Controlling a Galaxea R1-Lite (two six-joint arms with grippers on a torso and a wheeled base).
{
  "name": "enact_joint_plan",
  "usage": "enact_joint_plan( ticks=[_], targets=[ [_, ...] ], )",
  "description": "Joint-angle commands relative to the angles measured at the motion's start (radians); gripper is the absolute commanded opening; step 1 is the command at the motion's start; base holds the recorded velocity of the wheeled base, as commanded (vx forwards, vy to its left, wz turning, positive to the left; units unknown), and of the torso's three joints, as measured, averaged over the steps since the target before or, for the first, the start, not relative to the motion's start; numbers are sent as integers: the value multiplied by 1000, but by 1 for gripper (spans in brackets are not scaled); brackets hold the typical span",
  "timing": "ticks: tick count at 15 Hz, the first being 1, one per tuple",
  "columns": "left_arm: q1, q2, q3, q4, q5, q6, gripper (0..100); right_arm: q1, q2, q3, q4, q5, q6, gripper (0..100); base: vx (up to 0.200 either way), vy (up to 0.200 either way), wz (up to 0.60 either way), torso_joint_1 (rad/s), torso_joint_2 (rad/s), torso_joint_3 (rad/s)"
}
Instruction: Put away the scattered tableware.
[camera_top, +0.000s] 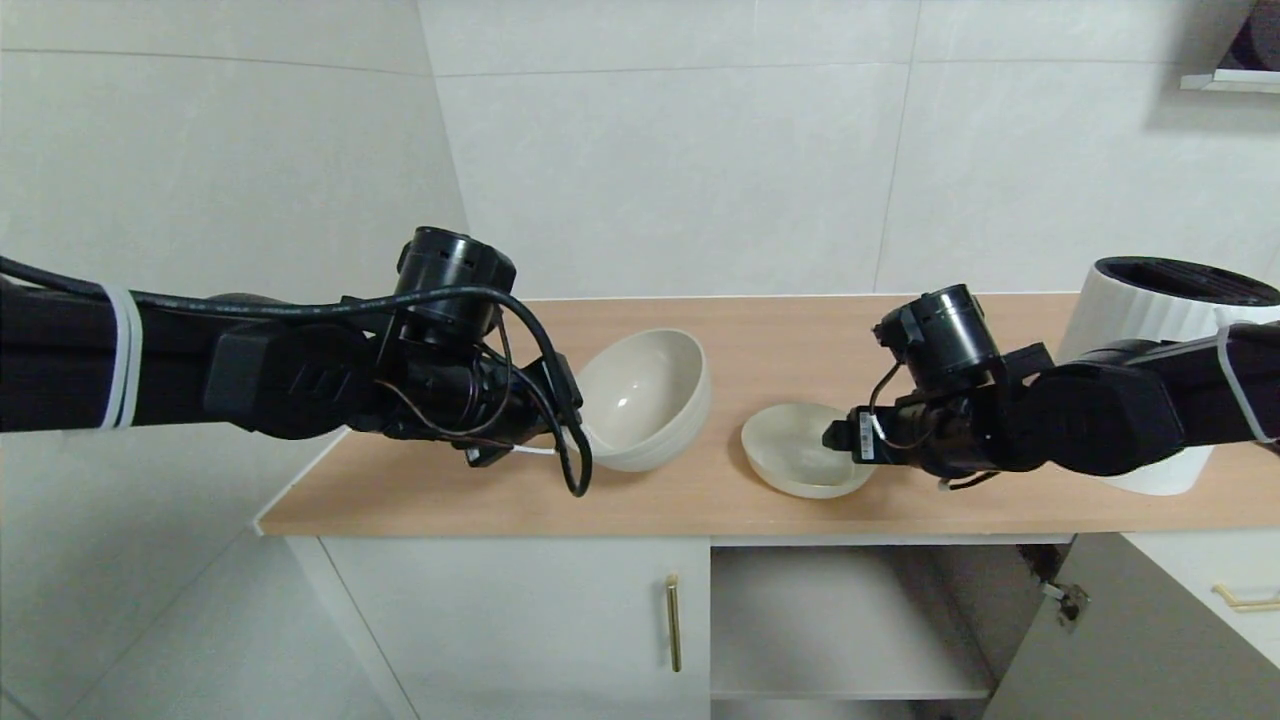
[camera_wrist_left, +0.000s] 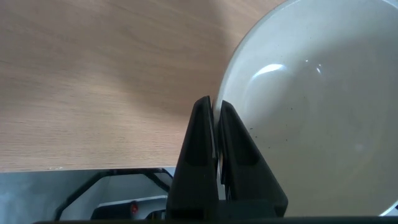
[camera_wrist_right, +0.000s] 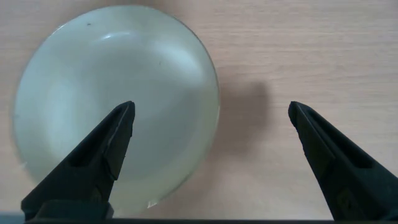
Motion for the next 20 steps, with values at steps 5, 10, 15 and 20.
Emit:
enact_joint_plan(
  ticks=[5,10,15,20],
  targets=[
    [0,-3,1,0,1,0,0,-1,36,0,-1,0,11,0,0,0,0,0,0,0],
    [0,-3,1,0,1,0,0,-1,28,0,-1,1,16,0,0,0,0,0,0,0],
    [1,-25,1,-2,1,-2,0,-1,-16,3,7,9,17,0,0,0,0,0,0,0],
    [26,-226,167,-3,-3,107,0,-15,-285,26,235,142,10,0,0,0,0,0,0,0]
  ],
)
